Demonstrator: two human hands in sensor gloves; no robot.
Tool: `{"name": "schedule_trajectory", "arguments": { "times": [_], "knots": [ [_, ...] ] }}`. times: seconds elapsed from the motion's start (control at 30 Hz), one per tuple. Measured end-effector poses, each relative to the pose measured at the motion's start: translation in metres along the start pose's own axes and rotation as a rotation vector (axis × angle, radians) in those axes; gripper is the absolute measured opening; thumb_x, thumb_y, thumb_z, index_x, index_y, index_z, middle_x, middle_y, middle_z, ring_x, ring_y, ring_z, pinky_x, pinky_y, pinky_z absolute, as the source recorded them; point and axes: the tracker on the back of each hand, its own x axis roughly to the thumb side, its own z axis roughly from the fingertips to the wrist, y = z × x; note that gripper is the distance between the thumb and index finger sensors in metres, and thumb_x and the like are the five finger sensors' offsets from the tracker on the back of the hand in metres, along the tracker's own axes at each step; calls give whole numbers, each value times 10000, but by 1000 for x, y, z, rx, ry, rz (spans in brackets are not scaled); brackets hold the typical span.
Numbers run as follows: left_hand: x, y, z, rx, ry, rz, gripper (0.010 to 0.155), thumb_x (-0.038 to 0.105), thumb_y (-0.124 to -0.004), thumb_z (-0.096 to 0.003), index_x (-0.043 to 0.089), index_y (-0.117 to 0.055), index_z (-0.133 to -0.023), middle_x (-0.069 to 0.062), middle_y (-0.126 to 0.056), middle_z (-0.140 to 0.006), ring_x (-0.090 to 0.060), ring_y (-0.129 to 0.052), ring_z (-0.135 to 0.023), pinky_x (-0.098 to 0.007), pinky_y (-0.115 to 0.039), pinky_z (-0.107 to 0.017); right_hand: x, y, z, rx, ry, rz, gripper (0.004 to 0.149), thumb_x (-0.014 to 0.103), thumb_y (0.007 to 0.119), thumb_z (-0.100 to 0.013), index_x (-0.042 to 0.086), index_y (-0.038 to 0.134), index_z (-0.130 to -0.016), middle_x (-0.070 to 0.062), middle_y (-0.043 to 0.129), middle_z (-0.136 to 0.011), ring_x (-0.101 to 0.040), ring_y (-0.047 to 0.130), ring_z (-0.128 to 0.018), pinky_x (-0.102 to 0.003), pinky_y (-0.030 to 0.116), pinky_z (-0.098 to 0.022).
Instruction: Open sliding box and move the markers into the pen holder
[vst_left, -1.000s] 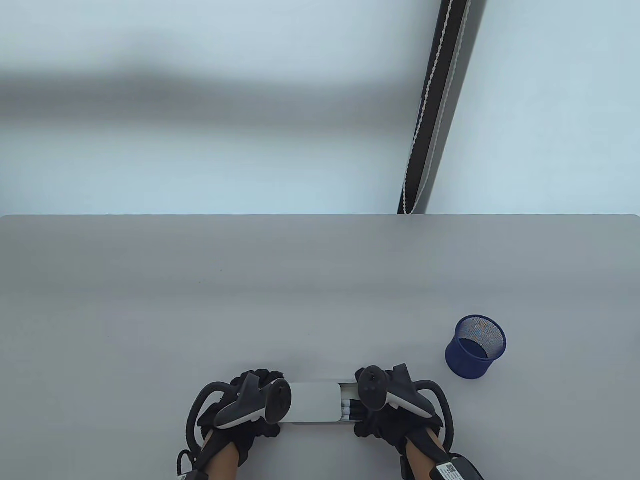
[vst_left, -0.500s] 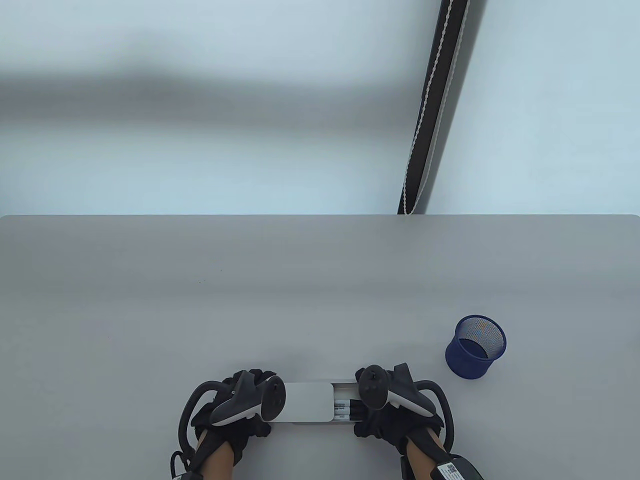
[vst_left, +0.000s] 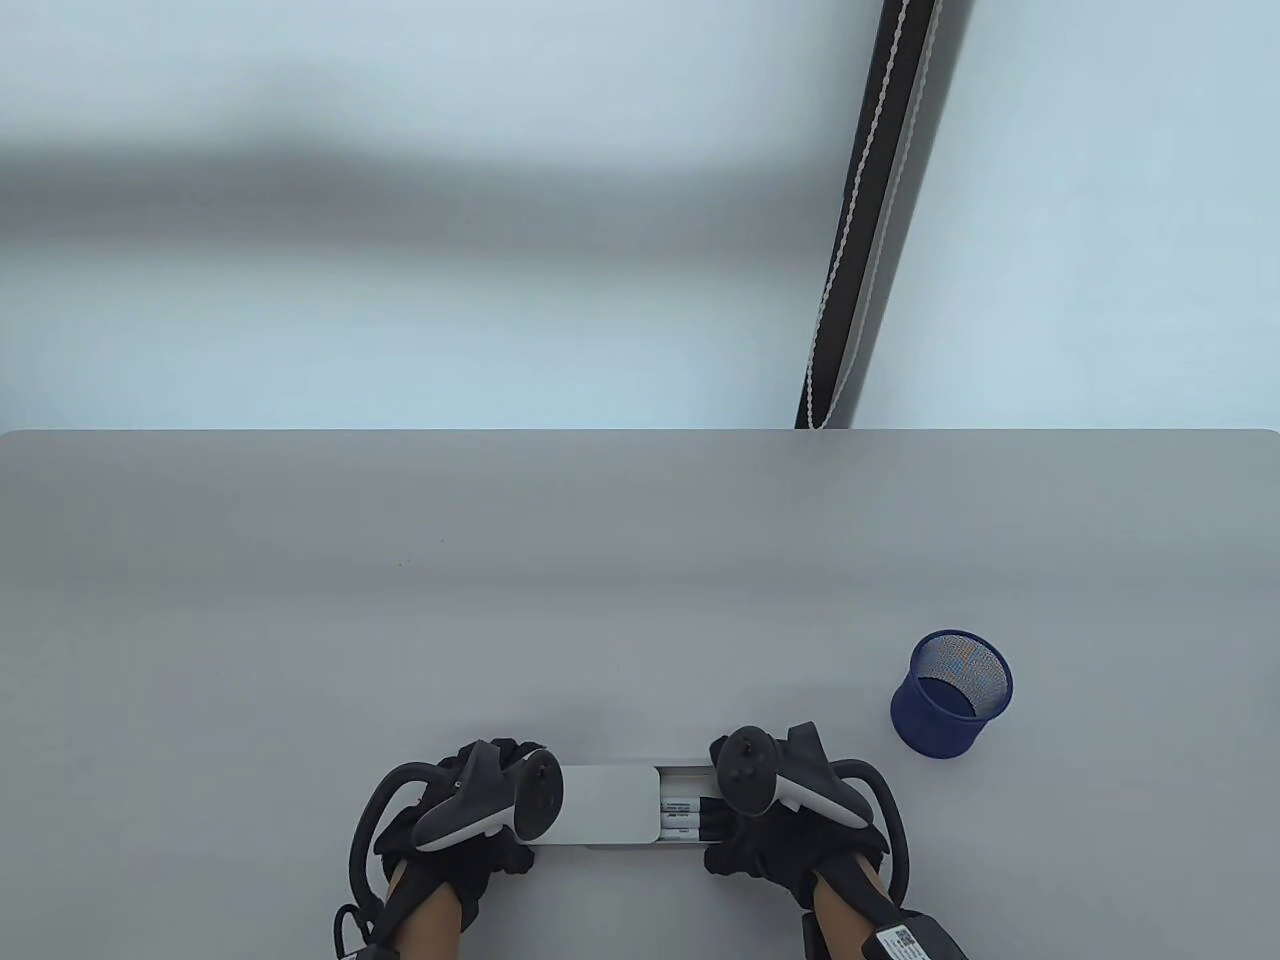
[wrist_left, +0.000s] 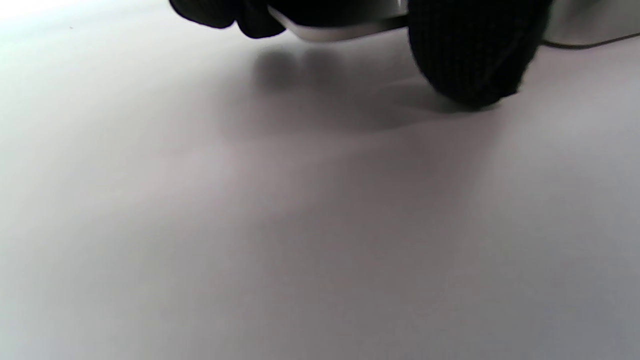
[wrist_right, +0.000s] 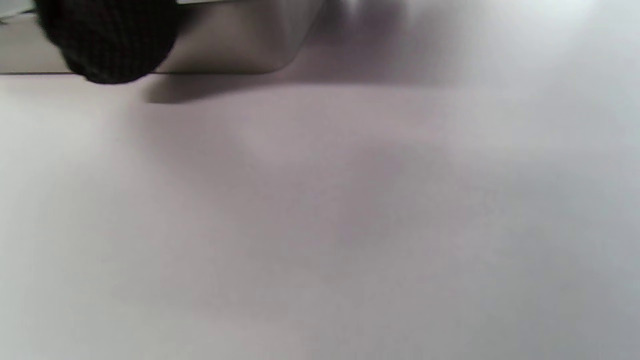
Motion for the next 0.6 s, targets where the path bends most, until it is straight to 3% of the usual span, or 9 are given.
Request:
{"name": "schedule_trajectory", "arguments": {
  "times": [0.13, 0.37, 0.6],
  "knots": [
    [0, 0, 0, 0, 0, 2, 804, 633, -707, -407, 368, -311, -1055, 69, -420, -1171, -204, -560, -1116, -393, -596, -843, 5, -9, 5, -80, -65, -35, 833, 568, 749, -407, 312, 243, -1018, -46, 217, -1102, -330, 222, -1037, -547, 252, -775],
    [1, 0, 0, 3, 2, -15, 805, 631, -708, -406, 368, -312, -1055, 68, -423, -1171, -208, -564, -1115, -398, -598, -841, 10, -12, 7, -408, -7, 62, 593, 384, 790, -433, 332, 539, -968, 0, 556, -1037, -277, 557, -970, -484, 476, -752],
    [2, 0, 0, 3, 1, -15, 804, 632, -707, -405, 370, -312, -1055, 68, -426, -1171, -206, -564, -1115, -398, -600, -841, 15, -8, 4, -424, -12, 99, 515, 369, 840, -411, 365, 656, -892, 50, 673, -963, -235, 669, -899, -465, 540, -722]
  ]
}}
